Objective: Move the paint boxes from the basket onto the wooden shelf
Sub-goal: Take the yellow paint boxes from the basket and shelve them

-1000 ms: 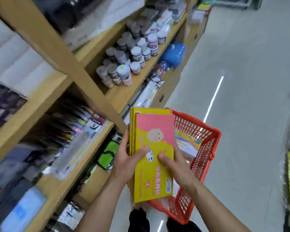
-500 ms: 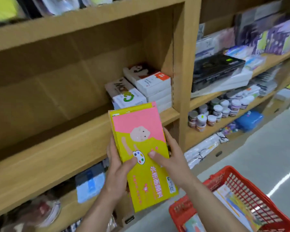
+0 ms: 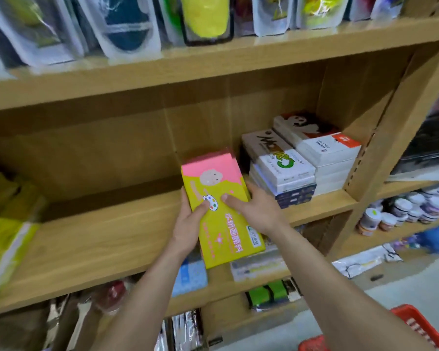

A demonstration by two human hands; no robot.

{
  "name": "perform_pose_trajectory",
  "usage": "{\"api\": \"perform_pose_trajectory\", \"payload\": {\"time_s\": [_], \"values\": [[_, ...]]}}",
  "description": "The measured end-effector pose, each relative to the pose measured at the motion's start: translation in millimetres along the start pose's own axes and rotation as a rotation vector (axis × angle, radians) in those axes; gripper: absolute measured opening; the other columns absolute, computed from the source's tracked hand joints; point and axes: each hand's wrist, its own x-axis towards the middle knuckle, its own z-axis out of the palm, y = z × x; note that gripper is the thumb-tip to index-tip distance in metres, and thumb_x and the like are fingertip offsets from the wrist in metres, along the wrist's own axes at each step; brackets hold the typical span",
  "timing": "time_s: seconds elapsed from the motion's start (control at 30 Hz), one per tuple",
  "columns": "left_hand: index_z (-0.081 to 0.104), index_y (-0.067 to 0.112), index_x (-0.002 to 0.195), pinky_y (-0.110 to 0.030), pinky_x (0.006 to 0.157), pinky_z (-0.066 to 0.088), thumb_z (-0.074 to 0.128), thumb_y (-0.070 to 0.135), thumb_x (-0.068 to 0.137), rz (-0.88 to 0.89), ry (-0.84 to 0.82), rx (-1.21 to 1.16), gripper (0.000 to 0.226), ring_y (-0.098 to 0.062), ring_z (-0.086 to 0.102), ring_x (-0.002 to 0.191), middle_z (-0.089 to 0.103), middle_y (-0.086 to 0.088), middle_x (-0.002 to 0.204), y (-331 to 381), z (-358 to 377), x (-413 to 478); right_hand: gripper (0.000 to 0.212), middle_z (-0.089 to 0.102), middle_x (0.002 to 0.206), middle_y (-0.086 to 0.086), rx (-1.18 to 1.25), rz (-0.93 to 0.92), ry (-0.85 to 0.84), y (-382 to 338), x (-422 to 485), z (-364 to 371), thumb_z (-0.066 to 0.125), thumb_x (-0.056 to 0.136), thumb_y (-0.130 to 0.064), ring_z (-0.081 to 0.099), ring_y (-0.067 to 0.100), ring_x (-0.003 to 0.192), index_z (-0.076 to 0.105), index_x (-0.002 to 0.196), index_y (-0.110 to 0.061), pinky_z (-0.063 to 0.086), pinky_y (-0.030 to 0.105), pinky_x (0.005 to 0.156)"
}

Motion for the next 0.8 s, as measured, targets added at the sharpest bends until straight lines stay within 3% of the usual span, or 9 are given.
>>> {"api": "perform_pose_trajectory", "payload": {"time_s": [0.1, 0.17, 0.27, 0.4, 0.47, 0.53, 0.63, 0.73, 0.8], "values": [[0.037, 0.014, 0.150, -0.011, 0.066, 0.055, 0.052, 0.002, 0.103, -0.026, -0.042, 0.039, 0.051, 0.007, 0.073, 0.079, 0.069, 0.006, 0.114, -9, -3, 14, 0.042, 0.081, 0.103, -0.013, 0.161, 0.058, -0.064, 8, 18, 2, 0.074, 0.081, -0.055, 0.078, 0.012, 0.093, 0.070, 0.116, -0.033, 0.059, 0.042, 0.090], [0.037, 0.014, 0.151, -0.010, 0.067, 0.055, 0.048, 0.005, 0.105, -0.052, -0.082, 0.028, 0.048, 0.008, 0.073, 0.082, 0.073, 0.016, 0.108, -13, -7, 19, 0.034, 0.081, 0.110, 0.000, 0.304, 0.094, -0.111, 15, 24, 2, 0.073, 0.090, -0.034, 0.077, 0.024, 0.101, 0.070, 0.123, -0.024, 0.058, 0.050, 0.096], [0.040, 0.029, 0.149, -0.013, 0.086, 0.055, 0.049, 0.016, 0.107, -0.042, -0.145, 0.054, 0.045, 0.014, 0.068, 0.101, 0.073, 0.034, 0.110, -19, -21, 17, 0.027, 0.080, 0.112, 0.005, 0.399, 0.079, -0.161, 24, 18, -2, 0.063, 0.099, -0.017, 0.077, 0.026, 0.099, 0.071, 0.123, -0.027, 0.058, 0.043, 0.089], [0.037, 0.053, 0.145, -0.015, 0.108, 0.043, 0.071, 0.056, 0.088, -0.003, -0.241, 0.144, 0.067, 0.014, 0.047, 0.133, 0.054, 0.040, 0.140, -31, -45, -18, 0.036, 0.071, 0.125, -0.026, 0.433, 0.023, -0.104, 39, -30, -6, 0.067, 0.089, -0.046, 0.068, -0.014, 0.101, 0.064, 0.123, -0.053, 0.052, 0.007, 0.076], [0.022, 0.048, 0.157, -0.032, 0.117, 0.036, 0.078, 0.054, 0.084, 0.032, -0.305, 0.229, 0.092, -0.002, 0.038, 0.147, 0.043, 0.027, 0.157, -41, -47, -36, 0.066, 0.061, 0.141, -0.026, 0.391, -0.051, -0.081, 54, -50, 0, 0.071, 0.082, -0.061, 0.058, -0.009, 0.126, 0.048, 0.142, -0.047, 0.051, 0.015, 0.095], [0.012, 0.049, 0.160, -0.041, 0.116, 0.035, 0.080, 0.058, 0.081, 0.056, -0.301, 0.306, 0.104, -0.006, 0.040, 0.147, 0.044, 0.026, 0.157, -45, -43, -38, 0.077, 0.057, 0.150, -0.011, 0.300, -0.127, -0.092, 61, -55, 7, 0.067, 0.086, -0.065, 0.053, 0.010, 0.138, 0.042, 0.153, -0.038, 0.048, 0.037, 0.109], [0.009, 0.047, 0.160, -0.029, 0.105, 0.047, 0.074, 0.069, 0.077, 0.033, -0.283, 0.346, 0.107, 0.000, 0.054, 0.134, 0.055, 0.035, 0.143, -37, -30, -22, 0.052, 0.060, 0.145, -0.013, 0.263, -0.148, -0.048, 52, -41, 12, 0.059, 0.097, -0.054, 0.056, 0.009, 0.135, 0.047, 0.147, -0.047, 0.047, 0.039, 0.108], [0.003, 0.037, 0.163, -0.027, 0.107, 0.045, 0.076, 0.044, 0.084, 0.041, -0.275, 0.405, 0.107, -0.004, 0.055, 0.133, 0.055, 0.027, 0.145, -34, -20, -3, 0.033, 0.061, 0.131, -0.039, 0.241, -0.122, 0.001, 43, -21, 14, 0.056, 0.102, -0.048, 0.054, -0.013, 0.126, 0.049, 0.128, -0.068, 0.045, 0.012, 0.099], [-0.001, 0.033, 0.163, -0.018, 0.104, 0.041, 0.080, 0.026, 0.087, 0.067, -0.286, 0.458, 0.112, -0.002, 0.053, 0.131, 0.051, 0.033, 0.141, -35, -18, 8, 0.030, 0.057, 0.124, -0.050, 0.210, -0.107, 0.067, 44, -13, 17, 0.054, 0.103, -0.048, 0.051, -0.024, 0.119, 0.048, 0.128, -0.063, 0.042, 0.002, 0.092]]}}
